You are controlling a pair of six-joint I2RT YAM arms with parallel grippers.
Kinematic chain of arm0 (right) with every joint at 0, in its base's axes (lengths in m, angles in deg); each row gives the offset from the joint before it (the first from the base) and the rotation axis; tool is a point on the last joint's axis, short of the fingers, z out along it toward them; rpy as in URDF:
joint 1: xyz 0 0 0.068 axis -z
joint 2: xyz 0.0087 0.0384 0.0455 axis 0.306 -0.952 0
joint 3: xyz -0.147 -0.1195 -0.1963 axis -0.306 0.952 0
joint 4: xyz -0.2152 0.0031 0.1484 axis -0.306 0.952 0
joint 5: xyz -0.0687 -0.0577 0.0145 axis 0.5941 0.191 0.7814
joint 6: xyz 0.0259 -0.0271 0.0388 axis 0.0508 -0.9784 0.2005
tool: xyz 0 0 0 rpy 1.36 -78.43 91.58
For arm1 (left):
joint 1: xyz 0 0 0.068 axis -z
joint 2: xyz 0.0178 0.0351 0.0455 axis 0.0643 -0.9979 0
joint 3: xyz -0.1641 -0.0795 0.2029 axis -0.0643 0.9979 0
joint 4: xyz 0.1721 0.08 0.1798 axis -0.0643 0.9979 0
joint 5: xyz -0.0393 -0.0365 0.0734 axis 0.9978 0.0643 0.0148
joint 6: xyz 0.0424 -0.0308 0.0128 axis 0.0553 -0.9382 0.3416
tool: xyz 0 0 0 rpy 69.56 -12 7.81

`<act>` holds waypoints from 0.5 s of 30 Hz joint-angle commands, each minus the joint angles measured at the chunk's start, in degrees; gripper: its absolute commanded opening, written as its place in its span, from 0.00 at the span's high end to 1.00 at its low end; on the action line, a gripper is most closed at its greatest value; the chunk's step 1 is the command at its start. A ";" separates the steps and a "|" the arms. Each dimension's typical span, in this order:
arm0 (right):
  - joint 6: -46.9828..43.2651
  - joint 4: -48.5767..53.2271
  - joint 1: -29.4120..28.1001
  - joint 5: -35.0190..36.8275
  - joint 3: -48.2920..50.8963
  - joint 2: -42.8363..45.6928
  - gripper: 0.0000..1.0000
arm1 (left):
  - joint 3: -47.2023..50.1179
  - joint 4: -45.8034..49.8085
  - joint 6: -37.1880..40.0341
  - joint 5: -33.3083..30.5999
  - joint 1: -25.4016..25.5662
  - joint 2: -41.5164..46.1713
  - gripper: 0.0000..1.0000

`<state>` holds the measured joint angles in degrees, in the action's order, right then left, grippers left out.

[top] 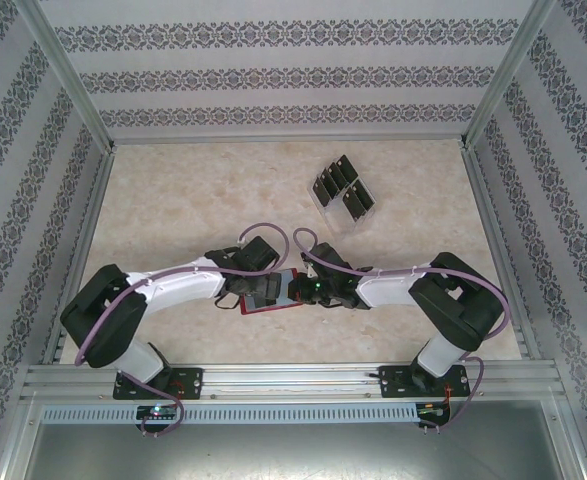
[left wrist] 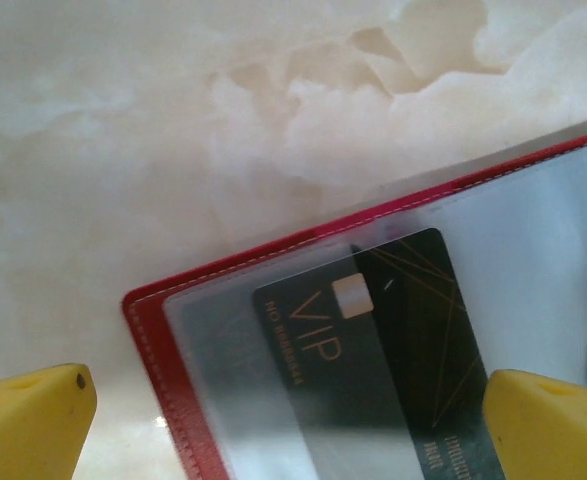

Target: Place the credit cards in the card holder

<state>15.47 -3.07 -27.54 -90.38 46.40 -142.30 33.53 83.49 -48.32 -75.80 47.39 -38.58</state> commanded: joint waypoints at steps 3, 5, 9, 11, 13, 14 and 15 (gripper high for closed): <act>0.14 -0.76 0.17 0.28 1.33 -0.80 1.00 | -2.29 -2.34 -0.32 0.33 1.38 -2.52 0.00; 0.20 -0.76 0.21 0.26 1.34 -0.74 1.00 | -2.46 -2.31 -0.33 0.27 1.55 -3.44 0.00; 0.34 -0.57 0.20 0.33 1.30 -0.67 1.00 | -1.88 -1.67 -0.71 -0.53 1.56 -3.61 0.00; 0.37 -0.39 0.25 0.40 1.13 -0.74 1.00 | -1.46 -0.84 -0.90 -1.31 1.56 -3.36 0.00; 0.36 -0.16 0.20 0.53 0.99 -0.77 1.00 | -0.86 -0.23 -0.99 -1.86 1.56 -3.00 0.00; 0.41 0.07 0.15 0.57 0.94 -0.87 1.00 | -0.47 0.06 -1.12 -2.16 1.56 -2.71 0.00; 0.44 0.17 0.17 0.66 0.94 -0.83 1.00 | -0.10 0.07 -1.22 -2.36 1.52 -2.39 0.00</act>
<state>15.52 -3.83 -27.54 -90.35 46.77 -142.30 32.39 82.25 -48.39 -76.31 48.26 -42.07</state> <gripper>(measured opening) 0.054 0.999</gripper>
